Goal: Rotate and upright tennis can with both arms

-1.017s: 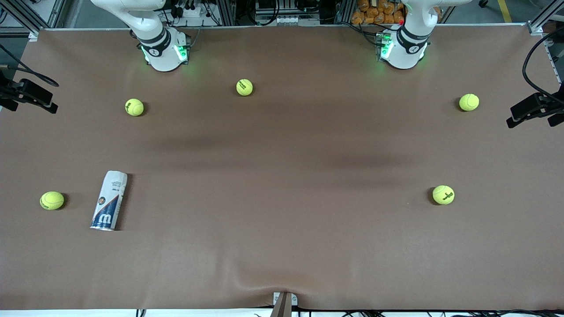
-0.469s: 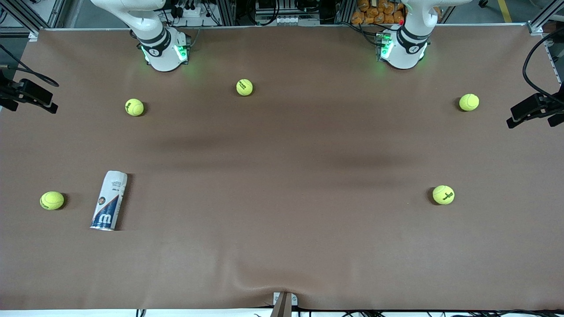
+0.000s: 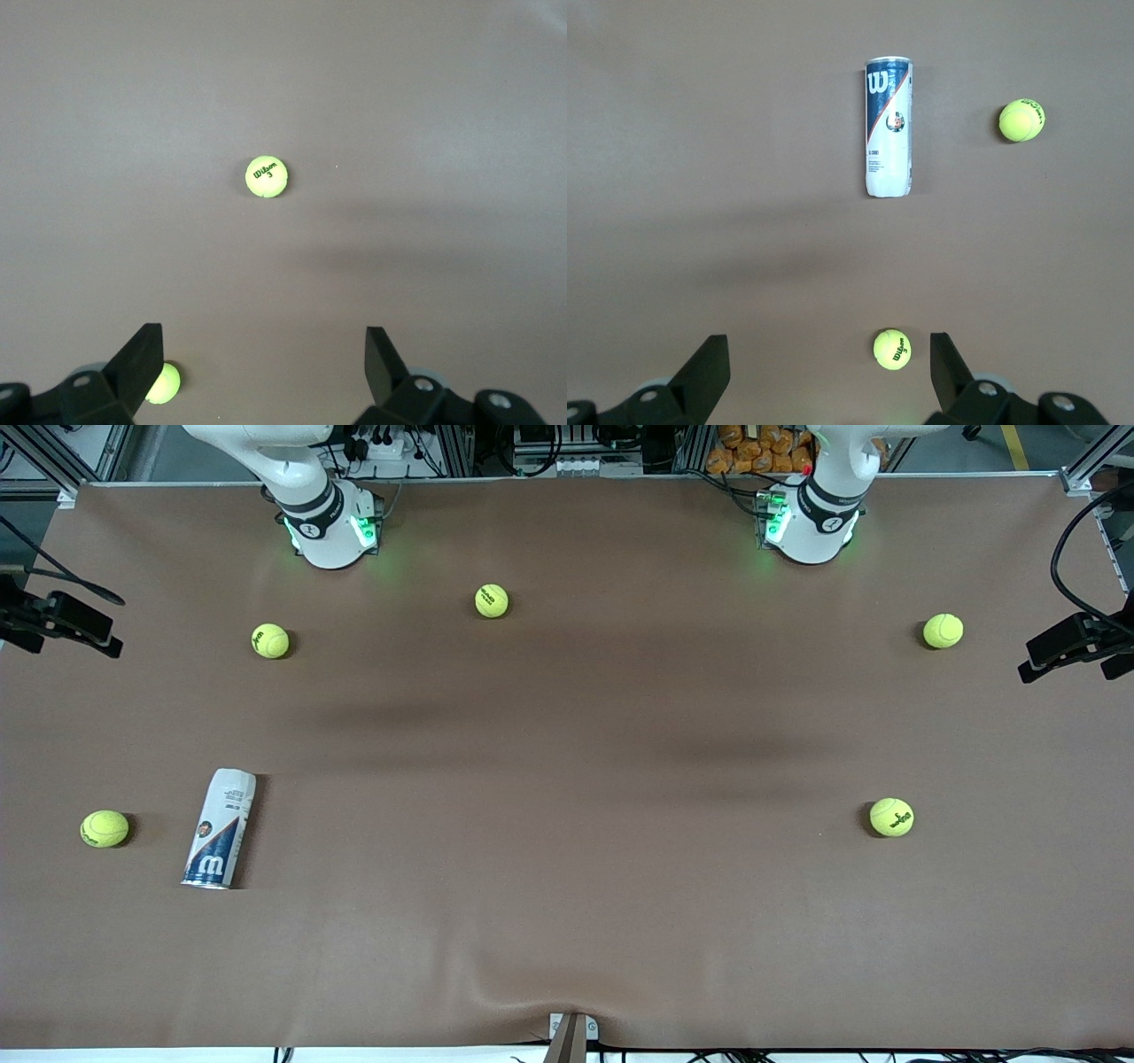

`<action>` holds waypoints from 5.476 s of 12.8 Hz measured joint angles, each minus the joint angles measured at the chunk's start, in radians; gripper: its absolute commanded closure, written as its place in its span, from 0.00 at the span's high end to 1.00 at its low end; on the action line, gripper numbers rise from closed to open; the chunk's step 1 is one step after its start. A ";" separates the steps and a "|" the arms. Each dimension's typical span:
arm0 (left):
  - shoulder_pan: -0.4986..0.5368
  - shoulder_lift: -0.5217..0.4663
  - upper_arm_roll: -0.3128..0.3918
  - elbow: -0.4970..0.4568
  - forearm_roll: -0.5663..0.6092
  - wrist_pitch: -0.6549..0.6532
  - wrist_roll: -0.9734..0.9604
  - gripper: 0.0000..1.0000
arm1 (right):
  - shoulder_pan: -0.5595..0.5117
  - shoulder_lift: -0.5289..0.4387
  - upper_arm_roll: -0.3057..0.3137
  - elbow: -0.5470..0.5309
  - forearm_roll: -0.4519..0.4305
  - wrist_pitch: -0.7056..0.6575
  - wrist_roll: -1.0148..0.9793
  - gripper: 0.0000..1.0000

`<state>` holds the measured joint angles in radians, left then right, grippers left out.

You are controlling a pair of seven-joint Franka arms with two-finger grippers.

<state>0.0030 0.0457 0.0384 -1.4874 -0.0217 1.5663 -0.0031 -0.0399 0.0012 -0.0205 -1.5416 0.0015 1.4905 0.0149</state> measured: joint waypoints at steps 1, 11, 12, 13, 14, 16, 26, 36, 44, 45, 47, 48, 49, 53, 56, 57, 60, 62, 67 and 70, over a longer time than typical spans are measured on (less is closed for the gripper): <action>0.000 0.000 0.000 0.000 0.000 0.000 0.000 1.00 | 0.000 0.017 -0.001 0.000 0.000 0.014 0.000 1.00; 0.002 0.001 0.001 -0.001 0.000 -0.001 0.000 1.00 | 0.004 0.239 -0.003 -0.003 0.000 0.227 0.000 1.00; 0.002 0.001 0.002 -0.001 0.000 -0.001 0.000 1.00 | -0.001 0.271 -0.005 -0.004 -0.001 0.243 0.000 1.00; 0.002 0.001 0.002 -0.001 0.000 -0.001 0.000 1.00 | -0.009 0.303 -0.007 -0.004 -0.001 0.275 0.000 1.00; 0.002 0.001 0.002 -0.001 0.000 -0.001 0.000 1.00 | -0.017 0.334 -0.008 -0.004 -0.001 0.319 -0.001 1.00; 0.002 0.001 0.003 -0.001 0.000 -0.001 0.000 1.00 | -0.027 0.399 -0.009 -0.006 -0.001 0.417 -0.002 1.00; 0.001 0.004 0.003 -0.003 0.000 -0.002 0.000 1.00 | -0.084 0.675 -0.015 -0.010 -0.002 0.601 -0.131 1.00; 0.002 0.006 0.004 -0.003 0.000 -0.002 0.003 1.00 | -0.096 0.769 -0.017 -0.012 -0.001 0.641 -0.132 1.00; 0.001 0.032 0.006 -0.004 0.000 -0.003 0.003 1.00 | -0.102 0.769 -0.017 -0.008 -0.001 0.645 -0.133 0.67; -0.001 0.033 0.005 -0.004 0.000 -0.002 0.003 1.00 | -0.102 0.769 -0.017 -0.006 -0.001 0.645 -0.133 0.64; -0.001 0.030 0.004 0.005 0.000 -0.002 0.003 1.00 | -0.102 0.768 -0.016 0.002 -0.001 0.645 -0.134 0.64; 0.000 0.028 0.004 0.008 0.000 -0.002 0.003 1.00 | -0.102 0.768 -0.016 0.007 -0.001 0.645 -0.134 0.64; 0.000 0.025 0.004 0.009 0.000 -0.003 0.003 1.00 | -0.101 0.765 -0.013 0.012 -0.001 0.645 -0.135 0.65; -0.002 0.023 0.003 0.010 0.000 -0.003 0.002 1.00 | -0.069 0.734 0.001 0.070 -0.003 0.606 -0.168 0.66; 0.000 0.023 0.004 0.011 0.000 -0.003 0.002 1.00 | 0.022 0.718 0.007 0.150 -0.022 0.517 -0.183 0.66; 0.001 0.023 0.005 0.011 0.000 -0.003 0.003 1.00 | 0.069 0.715 0.010 0.170 -0.037 0.501 -0.184 0.66; -0.001 0.023 0.004 0.011 0.000 -0.003 0.003 1.00 | 0.240 0.709 0.015 0.198 -0.065 0.486 -0.191 0.67; -0.001 0.023 0.004 0.011 -0.001 -0.003 0.002 1.00 | 0.350 0.707 0.015 0.201 -0.067 0.485 -0.253 0.67; -0.004 0.025 0.003 0.011 -0.001 -0.003 0.002 1.00 | 0.573 0.707 0.013 0.214 -0.085 0.506 -0.292 0.72; -0.007 0.027 0.002 0.010 -0.004 -0.003 0.002 1.00 | 0.641 0.714 0.012 0.212 -0.147 0.577 -0.321 0.74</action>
<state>-0.0039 0.0729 0.0401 -1.4770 -0.0253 1.5636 -0.0006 0.6012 0.7149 -0.0087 -1.3294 -0.1457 2.0671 -0.3063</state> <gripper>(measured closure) 0.000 0.264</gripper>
